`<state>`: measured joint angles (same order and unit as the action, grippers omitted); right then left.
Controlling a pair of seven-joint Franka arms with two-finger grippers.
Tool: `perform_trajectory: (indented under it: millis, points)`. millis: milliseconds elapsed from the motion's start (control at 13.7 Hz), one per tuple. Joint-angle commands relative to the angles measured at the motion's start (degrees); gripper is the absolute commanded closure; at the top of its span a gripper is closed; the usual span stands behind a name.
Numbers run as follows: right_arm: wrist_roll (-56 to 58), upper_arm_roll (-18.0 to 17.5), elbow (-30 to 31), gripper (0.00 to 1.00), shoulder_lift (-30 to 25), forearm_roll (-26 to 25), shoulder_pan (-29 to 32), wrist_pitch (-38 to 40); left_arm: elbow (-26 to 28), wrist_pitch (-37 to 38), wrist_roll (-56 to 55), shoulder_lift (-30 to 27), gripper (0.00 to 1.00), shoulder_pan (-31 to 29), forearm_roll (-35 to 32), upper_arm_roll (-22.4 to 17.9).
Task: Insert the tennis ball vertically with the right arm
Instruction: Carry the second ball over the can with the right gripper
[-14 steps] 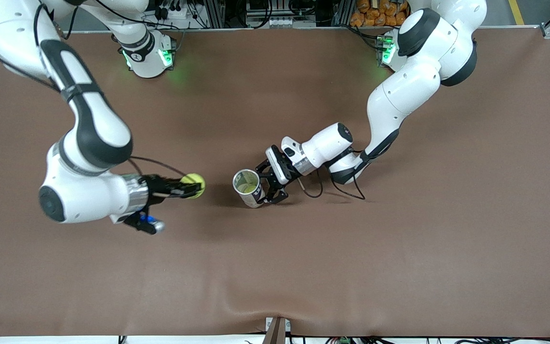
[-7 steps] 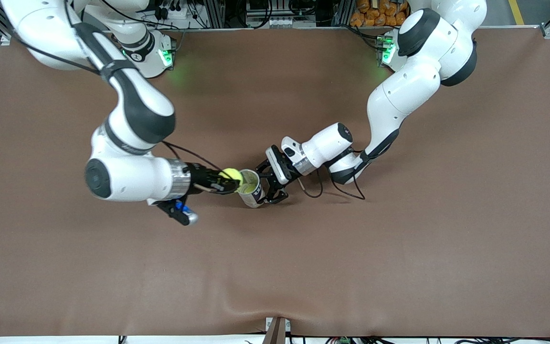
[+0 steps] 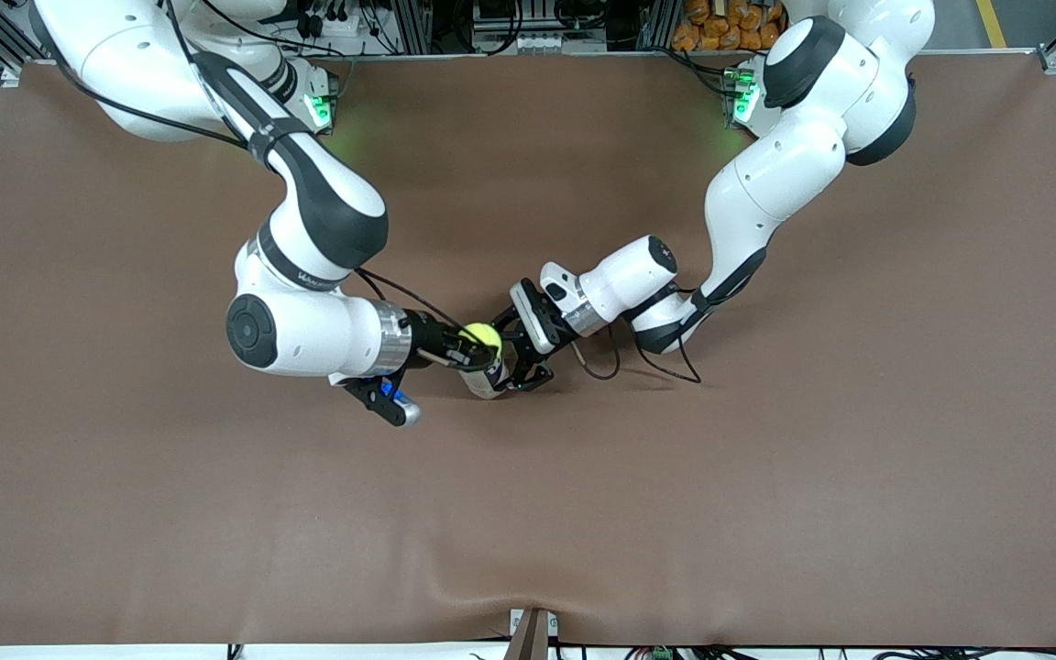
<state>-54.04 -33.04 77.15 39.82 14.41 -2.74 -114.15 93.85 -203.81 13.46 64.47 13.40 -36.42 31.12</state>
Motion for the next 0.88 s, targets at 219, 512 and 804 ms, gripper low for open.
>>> perform_trajectory:
  millis: [219, 512, 804]
  points:
    - [-0.54, 0.17, 0.46, 0.00, -0.10, 0.00, 0.28, 0.24, -0.51, 0.16, -0.80, -0.04, 0.21, -0.05, -1.28, -0.01]
    - [-0.36, 0.17, 0.46, 0.00, -0.27, 0.00, 0.98, 0.42, -0.51, 0.16, -0.80, -0.04, 0.21, -0.05, -1.28, -0.01]
    - [4.26, 0.78, 0.46, 0.00, -0.62, -3.05, 4.04, 3.30, -0.51, 0.16, -0.80, -0.04, 0.20, -0.13, -1.28, -0.01]
